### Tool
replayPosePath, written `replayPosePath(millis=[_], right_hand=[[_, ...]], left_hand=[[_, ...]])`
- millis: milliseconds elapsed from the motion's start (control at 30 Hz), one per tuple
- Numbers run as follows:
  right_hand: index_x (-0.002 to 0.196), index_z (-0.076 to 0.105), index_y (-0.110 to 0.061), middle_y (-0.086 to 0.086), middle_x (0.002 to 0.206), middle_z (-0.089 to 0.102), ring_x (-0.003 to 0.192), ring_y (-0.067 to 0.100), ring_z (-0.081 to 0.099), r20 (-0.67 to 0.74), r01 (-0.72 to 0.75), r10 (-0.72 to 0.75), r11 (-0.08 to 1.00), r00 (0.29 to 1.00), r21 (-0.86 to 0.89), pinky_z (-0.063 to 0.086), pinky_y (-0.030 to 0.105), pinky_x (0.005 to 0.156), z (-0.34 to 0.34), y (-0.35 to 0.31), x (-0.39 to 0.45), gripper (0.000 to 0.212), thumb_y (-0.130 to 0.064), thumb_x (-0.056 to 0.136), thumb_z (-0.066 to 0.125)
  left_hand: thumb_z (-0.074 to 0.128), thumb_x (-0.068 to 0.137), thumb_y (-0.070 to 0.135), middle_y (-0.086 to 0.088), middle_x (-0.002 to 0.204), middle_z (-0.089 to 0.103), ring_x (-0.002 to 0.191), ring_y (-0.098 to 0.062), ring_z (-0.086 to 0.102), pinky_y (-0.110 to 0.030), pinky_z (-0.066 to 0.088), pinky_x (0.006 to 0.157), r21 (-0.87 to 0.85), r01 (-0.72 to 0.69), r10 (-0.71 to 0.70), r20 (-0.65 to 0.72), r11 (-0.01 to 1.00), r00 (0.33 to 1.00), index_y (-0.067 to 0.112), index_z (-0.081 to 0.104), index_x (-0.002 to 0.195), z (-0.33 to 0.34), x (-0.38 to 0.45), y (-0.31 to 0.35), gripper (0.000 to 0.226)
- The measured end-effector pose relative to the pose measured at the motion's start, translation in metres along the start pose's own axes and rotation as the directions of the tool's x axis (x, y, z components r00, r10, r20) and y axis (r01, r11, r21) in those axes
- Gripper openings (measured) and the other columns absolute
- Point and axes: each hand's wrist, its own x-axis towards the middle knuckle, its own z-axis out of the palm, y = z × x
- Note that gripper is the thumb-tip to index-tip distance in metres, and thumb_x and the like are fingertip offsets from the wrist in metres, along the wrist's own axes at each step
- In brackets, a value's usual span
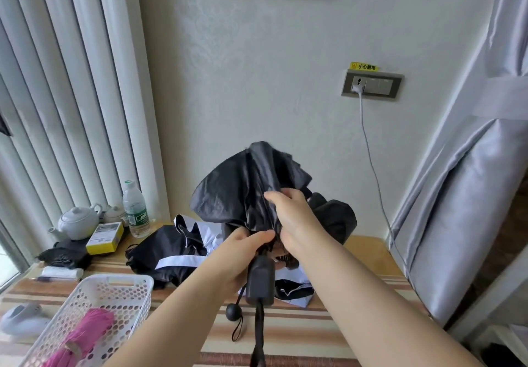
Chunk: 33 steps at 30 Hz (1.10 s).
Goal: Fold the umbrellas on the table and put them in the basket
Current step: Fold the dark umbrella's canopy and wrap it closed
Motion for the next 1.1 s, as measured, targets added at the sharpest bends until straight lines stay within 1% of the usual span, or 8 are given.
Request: replayPosePath(millis=[133, 267, 333, 533, 700, 800, 933, 1100], right_hand=[[0.111, 0.056, -0.023, 0.004, 0.123, 0.059, 0.110, 0.022, 0.059, 0.120, 0.043, -0.035, 0.997, 0.992, -0.062, 0.050, 0.046, 0.098, -0.012, 0.003, 0.000, 0.022, -0.025, 0.089, 0.059], [0.141, 0.028, -0.034, -0.002, 0.133, 0.028, 0.116, 0.019, 0.043, -0.008, 0.237, -0.293, 0.790, 0.956, -0.565, 0.039, 0.028, 0.087, -0.035, 0.004, -0.001, 0.067, -0.030, 0.087, 0.067], [0.141, 0.018, -0.029, 0.005, 0.136, 0.030, 0.113, 0.024, 0.045, -0.007, 0.141, -0.191, 0.751, 0.982, -0.645, 0.041, 0.030, 0.082, -0.038, 0.001, -0.003, 0.079, -0.043, 0.084, 0.069], [0.152, -0.004, -0.014, 0.012, 0.141, 0.047, 0.111, 0.027, 0.060, 0.111, -0.179, 0.279, 0.824, 0.954, -0.537, 0.059, 0.039, 0.076, -0.020, -0.001, -0.003, 0.108, -0.061, 0.082, 0.063], [0.141, 0.015, -0.010, 0.005, 0.108, 0.054, 0.090, 0.024, 0.064, 0.096, -0.168, 0.225, 0.896, 0.970, -0.410, 0.059, 0.043, 0.074, -0.013, 0.013, -0.001, 0.089, -0.034, 0.081, 0.076], [0.139, 0.020, -0.011, -0.002, 0.093, 0.048, 0.078, 0.017, 0.061, 0.080, -0.111, 0.142, 0.946, 0.987, -0.303, 0.060, 0.038, 0.067, -0.011, 0.020, 0.002, 0.087, -0.020, 0.077, 0.081], [0.133, 0.030, -0.013, 0.000, 0.108, 0.051, 0.089, 0.019, 0.058, 0.038, -0.016, 0.027, 0.960, 0.999, -0.281, 0.058, 0.030, 0.058, -0.008, 0.023, 0.003, 0.081, -0.019, 0.072, 0.084], [0.117, 0.039, -0.019, 0.006, 0.107, 0.062, 0.088, 0.026, 0.066, -0.042, 0.020, -0.029, 0.979, 0.999, -0.201, 0.060, 0.050, 0.070, -0.004, 0.025, 0.008, 0.077, -0.025, 0.056, 0.085]], left_hand=[[0.060, 0.091, 0.007, -0.020, 0.105, 0.070, 0.095, -0.030, 0.070, -0.051, 0.057, 0.078, -0.139, 0.031, -0.037, -0.038, 0.990, 0.999, -0.004, 0.047, 0.124, -0.014, 0.008, -0.008, 0.036], [0.060, 0.090, 0.005, -0.024, 0.109, 0.068, 0.096, -0.035, 0.068, -0.044, 0.058, 0.068, -0.249, 0.039, -0.053, -0.051, 0.968, 0.997, -0.007, 0.050, 0.121, -0.024, 0.012, -0.012, 0.035], [0.059, 0.090, 0.007, -0.023, 0.109, 0.068, 0.095, -0.034, 0.069, -0.042, 0.058, 0.068, -0.302, 0.061, -0.073, -0.027, 0.951, 0.997, -0.004, 0.053, 0.120, -0.025, 0.013, -0.010, 0.033], [0.059, 0.089, 0.018, -0.014, 0.095, 0.071, 0.073, -0.023, 0.070, -0.032, 0.057, 0.059, -0.229, 0.175, -0.164, 0.064, 0.958, 0.984, 0.001, 0.063, 0.106, -0.027, 0.010, -0.010, 0.024], [0.060, 0.089, 0.017, -0.009, 0.068, 0.065, 0.046, -0.018, 0.059, -0.023, 0.046, 0.042, -0.123, 0.201, -0.199, 0.025, 0.972, 0.980, 0.004, 0.054, 0.098, -0.029, 0.005, -0.016, 0.017], [0.065, 0.087, 0.019, -0.008, 0.069, 0.070, 0.056, -0.021, 0.065, -0.029, 0.052, 0.052, -0.051, 0.187, -0.188, 0.000, 0.981, 0.982, 0.006, 0.054, 0.098, -0.029, 0.002, -0.014, 0.020], [0.065, 0.087, 0.012, -0.016, 0.086, 0.070, 0.077, -0.030, 0.067, -0.037, 0.057, 0.065, -0.041, 0.128, -0.130, -0.045, 0.991, 0.990, 0.006, 0.054, 0.092, -0.027, 0.000, -0.007, 0.014], [0.065, 0.088, 0.008, -0.023, 0.100, 0.070, 0.100, -0.035, 0.067, -0.044, 0.052, 0.088, 0.031, 0.048, -0.046, -0.060, 0.998, 0.997, 0.003, 0.050, 0.094, -0.022, -0.004, -0.003, 0.016]])
